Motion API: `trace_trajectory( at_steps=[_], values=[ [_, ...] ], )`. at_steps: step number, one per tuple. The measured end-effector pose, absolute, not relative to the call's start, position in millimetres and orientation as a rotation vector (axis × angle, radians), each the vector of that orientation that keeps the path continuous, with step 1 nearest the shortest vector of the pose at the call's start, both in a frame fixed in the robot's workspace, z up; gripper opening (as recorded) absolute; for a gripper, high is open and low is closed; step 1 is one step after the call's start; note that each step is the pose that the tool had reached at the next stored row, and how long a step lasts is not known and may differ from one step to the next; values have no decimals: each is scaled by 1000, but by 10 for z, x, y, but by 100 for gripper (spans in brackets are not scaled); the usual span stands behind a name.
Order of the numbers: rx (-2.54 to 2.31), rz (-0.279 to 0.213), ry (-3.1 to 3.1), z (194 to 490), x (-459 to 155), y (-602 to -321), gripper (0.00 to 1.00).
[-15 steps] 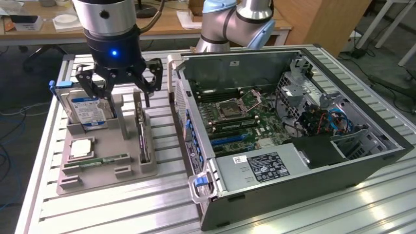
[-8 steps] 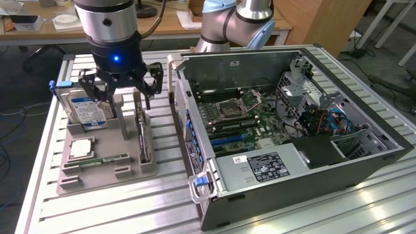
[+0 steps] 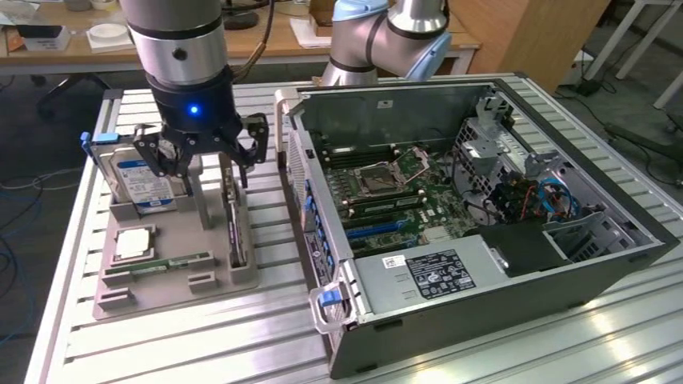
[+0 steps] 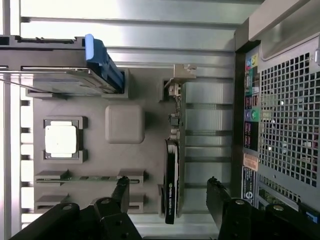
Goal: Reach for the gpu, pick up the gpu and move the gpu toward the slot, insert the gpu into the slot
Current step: 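Pick up the gpu and move the gpu toward the slot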
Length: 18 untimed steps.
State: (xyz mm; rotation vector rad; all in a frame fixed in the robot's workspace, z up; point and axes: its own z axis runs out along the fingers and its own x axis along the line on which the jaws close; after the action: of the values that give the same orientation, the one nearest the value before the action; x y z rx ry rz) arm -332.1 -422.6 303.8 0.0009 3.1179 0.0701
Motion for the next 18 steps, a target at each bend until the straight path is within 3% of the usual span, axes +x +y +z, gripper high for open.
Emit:
trace_trajectory(
  at_steps=[18],
  values=[
    [0, 70, 3118, 2710, -3255, -4259, 72]
  ],
)
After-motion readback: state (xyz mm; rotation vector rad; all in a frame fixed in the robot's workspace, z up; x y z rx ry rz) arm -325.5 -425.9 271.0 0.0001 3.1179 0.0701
